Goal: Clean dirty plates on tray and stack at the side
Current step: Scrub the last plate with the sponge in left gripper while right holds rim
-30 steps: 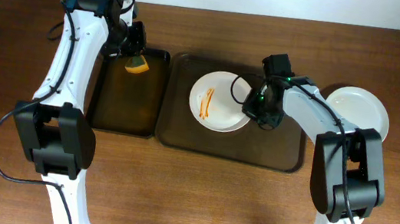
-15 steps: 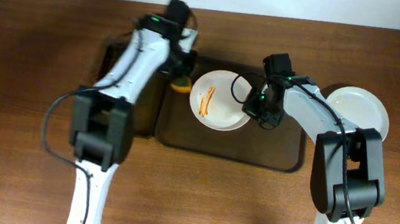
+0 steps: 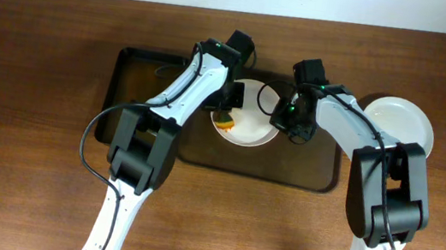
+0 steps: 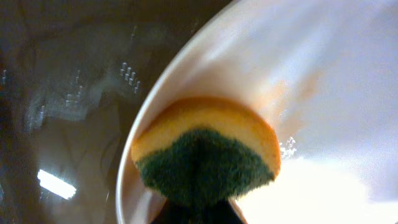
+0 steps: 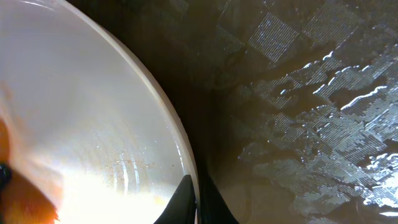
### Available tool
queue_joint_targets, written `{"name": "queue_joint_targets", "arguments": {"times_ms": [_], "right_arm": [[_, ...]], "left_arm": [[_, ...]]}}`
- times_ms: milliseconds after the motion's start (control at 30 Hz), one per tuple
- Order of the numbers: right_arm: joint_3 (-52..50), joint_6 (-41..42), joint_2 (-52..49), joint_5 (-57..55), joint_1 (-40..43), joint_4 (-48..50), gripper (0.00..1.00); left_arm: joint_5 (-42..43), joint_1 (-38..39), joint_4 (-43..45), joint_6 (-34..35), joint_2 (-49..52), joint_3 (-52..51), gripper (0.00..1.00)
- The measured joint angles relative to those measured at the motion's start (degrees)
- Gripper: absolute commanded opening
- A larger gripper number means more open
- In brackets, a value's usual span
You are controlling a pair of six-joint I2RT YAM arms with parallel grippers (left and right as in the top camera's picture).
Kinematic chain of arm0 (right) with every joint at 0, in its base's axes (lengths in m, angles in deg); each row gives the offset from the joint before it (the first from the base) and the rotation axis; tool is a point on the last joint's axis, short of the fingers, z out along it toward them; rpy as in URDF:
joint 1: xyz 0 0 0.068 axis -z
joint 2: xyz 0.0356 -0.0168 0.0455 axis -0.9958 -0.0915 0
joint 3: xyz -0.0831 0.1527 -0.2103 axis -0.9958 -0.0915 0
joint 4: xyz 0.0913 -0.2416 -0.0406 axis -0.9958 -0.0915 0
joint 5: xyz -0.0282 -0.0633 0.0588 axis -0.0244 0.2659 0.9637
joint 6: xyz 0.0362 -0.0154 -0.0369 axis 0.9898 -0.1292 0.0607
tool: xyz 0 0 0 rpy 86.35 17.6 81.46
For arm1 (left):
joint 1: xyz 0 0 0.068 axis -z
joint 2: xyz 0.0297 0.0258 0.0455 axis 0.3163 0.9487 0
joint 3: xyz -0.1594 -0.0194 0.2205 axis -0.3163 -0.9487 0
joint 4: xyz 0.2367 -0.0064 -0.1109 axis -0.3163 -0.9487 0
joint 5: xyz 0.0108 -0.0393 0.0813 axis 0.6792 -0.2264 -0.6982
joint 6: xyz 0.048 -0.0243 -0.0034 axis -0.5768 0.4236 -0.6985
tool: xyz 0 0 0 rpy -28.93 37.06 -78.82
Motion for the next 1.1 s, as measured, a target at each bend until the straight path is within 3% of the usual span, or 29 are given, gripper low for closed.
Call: {"name": "queue_joint_targets", "arguments": {"times_ms": [100,200,333,500,633,767,933,1033,1100], "right_arm": [[0.0,0.02,0.0,0.0,0.0,0.02,0.04],[0.0,-0.02,0.0,0.0,0.0,0.02,0.04],[0.0,0.0,0.0,-0.02,0.0,0.02,0.04],[0.11,0.04,-0.15,-0.04,0.0,0.66,0.04],[0.11,0.0,-0.15,-0.04,0.0,0.66,0.04],[0.11,0.04,-0.15,-0.02,0.02,0.66,0.04],[0.11,0.0,-0.15,-0.04,0.02,0.66,0.04],[0.11,0.02,-0.15,-0.04,0.02,0.66,0.04],[0.11,0.02,-0.15,-0.04,0.02,0.63,0.04]], "left_arm": [[0.24,1.29,-3.98,0.09,0.0,0.07,0.0],[0.07,2.8,-1.64,0.04,0.0,0.0,0.0],[0.07,4.81,12.09,0.04,0.33,-0.48,0.0],[-5.01,3.85,19.12,0.04,1.73,-0.09,0.0],[-6.01,0.92,15.69,0.28,1.95,0.83,0.0],[-1.07,-1.57,2.86,0.44,1.79,2.25,0.0],[14.8,-2.29,-6.16,-13.66,1.97,1.64,0.0],[21.81,-2.27,-3.98,-22.12,2.62,1.22,0.0],[24.24,-2.36,-0.26,-23.65,2.75,0.74,0.0]]}}
